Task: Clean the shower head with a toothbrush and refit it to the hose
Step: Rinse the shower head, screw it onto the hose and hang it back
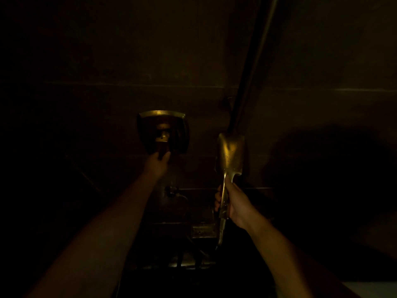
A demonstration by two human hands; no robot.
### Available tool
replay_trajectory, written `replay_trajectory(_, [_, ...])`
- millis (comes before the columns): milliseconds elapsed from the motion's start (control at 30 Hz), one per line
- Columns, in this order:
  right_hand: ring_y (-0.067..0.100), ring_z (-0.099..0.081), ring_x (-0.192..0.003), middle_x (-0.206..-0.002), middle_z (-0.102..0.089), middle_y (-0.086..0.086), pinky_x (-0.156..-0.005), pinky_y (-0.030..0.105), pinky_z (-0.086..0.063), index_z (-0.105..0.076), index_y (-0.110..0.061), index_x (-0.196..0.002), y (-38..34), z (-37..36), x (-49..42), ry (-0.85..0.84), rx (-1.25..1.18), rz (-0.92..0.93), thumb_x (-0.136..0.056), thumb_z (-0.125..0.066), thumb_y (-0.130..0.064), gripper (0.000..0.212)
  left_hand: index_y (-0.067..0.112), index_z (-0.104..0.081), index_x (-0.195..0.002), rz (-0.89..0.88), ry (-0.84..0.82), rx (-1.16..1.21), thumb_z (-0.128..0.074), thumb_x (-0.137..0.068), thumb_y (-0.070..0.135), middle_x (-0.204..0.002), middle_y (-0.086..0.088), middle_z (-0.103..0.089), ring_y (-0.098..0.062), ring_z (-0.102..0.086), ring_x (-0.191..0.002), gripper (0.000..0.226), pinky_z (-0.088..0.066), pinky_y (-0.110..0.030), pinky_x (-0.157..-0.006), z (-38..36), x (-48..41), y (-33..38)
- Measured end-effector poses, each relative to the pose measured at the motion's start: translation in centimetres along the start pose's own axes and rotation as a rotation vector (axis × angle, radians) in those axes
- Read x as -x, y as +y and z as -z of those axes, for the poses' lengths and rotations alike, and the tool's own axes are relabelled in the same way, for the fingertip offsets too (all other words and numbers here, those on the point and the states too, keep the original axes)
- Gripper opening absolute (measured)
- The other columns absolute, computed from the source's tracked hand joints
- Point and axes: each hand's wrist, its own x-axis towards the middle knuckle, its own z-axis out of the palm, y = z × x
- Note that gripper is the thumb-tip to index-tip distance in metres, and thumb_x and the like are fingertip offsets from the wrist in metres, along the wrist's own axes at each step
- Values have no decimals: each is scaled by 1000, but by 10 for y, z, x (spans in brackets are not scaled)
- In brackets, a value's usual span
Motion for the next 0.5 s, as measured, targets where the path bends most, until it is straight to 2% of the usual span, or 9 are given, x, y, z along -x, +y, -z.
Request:
replay_trajectory(67, [19,-52,-57,-66,-55,5,-60,35,-47,-53,-10,-98,-1,0,2,7,-12,3,-94,-49,-58,48,9,-54,-133,4,-20,54,-54,-98,40,-122,-21,-60,-36,-61,-106,47,-50,-45,-93,3,-3,-2])
replay_trajectory(133, [19,-52,-57,-66,-55,6,-59,35,-47,-53,-10,-98,-1,2,1,8,-15,10,-93,-49,-59,50,8,-55,-132,-15,-22,68,-55,-98,39,-121,-22,-62,-40,-61,-108,46,-50,-51,-95,4,-5,-6])
replay_trajectory(233, [20,-54,-57,-66,-56,5,-59,35,-47,-53,-11,-97,0,3,-2,-4,-10,20,-91,-50,-61,51,8,-58,-127,-76,16,22,-53,-98,43,-110,-20,-64,-35,-62,-97,46,-49,-41,-80,2,-4,-12])
replay_trajectory(333, [19,-53,-57,-67,-56,5,-58,34,-47,-53,-12,-96,5,6,-4,-19,5,30,-91,-51,-61,49,7,-58,-126,-98,64,54,-53,-98,42,-116,-21,-62,-37,-60,-104,45,-50,-44,-89,-3,-4,-17])
replay_trajectory(433, [19,-51,-57,-66,-55,4,-60,35,-44,-54,-13,-92,9,9,-4,-25,35,50,-88,-53,-62,50,9,-59,-125,-102,65,98,-55,-97,40,-118,-20,-62,-35,-60,-105,42,-51,-46,-90,-2,-4,-17])
replay_trajectory(500, [18,-51,-57,-65,-55,4,-61,35,-44,-54,-13,-91,10,10,-3,-27,27,50,-87,-53,-61,49,9,-58,-126,-98,44,135,-56,-97,38,-121,-21,-61,-38,-59,-110,41,-50,-53,-95,1,-6,-16])
